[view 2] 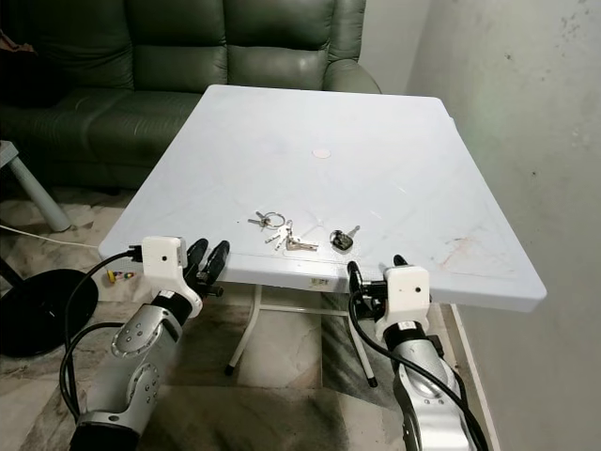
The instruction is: Hang keys on a hook
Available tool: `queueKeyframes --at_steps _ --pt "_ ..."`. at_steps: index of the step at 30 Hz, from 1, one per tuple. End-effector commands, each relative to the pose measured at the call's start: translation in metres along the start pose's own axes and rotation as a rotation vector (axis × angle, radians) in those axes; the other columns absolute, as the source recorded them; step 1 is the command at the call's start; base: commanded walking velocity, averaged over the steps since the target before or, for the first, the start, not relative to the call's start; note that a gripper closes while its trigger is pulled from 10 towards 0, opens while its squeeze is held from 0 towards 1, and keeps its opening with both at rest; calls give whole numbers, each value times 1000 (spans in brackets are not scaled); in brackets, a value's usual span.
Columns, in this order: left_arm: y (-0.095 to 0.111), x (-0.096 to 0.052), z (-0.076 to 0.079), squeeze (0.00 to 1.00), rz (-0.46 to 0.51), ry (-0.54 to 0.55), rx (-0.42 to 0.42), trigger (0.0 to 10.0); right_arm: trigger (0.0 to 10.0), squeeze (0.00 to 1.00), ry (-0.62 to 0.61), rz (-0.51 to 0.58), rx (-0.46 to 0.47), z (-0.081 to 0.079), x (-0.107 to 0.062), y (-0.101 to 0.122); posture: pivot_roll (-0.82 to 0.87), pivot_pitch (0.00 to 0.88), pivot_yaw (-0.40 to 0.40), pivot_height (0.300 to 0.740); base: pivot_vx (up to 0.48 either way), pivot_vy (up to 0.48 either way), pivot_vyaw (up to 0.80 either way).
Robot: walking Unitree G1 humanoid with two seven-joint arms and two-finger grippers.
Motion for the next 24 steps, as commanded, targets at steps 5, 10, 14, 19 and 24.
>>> queueKeyframes --at_steps 5,10,14,19,24 --pt "7 7 0 0 -14 -44 30 10000 10000 0 45 43 5 6 15 9 94 0 -52 736 0 0 0" --pt "6 9 12 0 -29 -98 52 10000 10000 0 73 80 15 8 26 17 101 0 -57 736 0 0 0" --pt "1 7 27 0 -39 -145 47 10000 10000 0 107 98 21 5 35 22 108 13 -57 736 0 0 0" --pt "-12 -5 43 0 -75 -188 18 10000 10000 0 149 107 12 1 50 31 116 56 -63 736 0 0 0" --pt "-16 -13 47 0 -89 -187 3 10000 10000 0 167 103 24 -3 59 38 120 90 -75 736 0 0 0"
Point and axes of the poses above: a point about 5 cm out from each wrist's last joint towards the gripper, its own x axis pointing out of the wrist towards the gripper, its own y axis along the axis of the wrist's last joint, z = x × y, the point moved 4 cm from there along x, pointing out of the wrist towards the gripper, and after that the axes turned 15 degrees about -x, right-handed, at the moved point
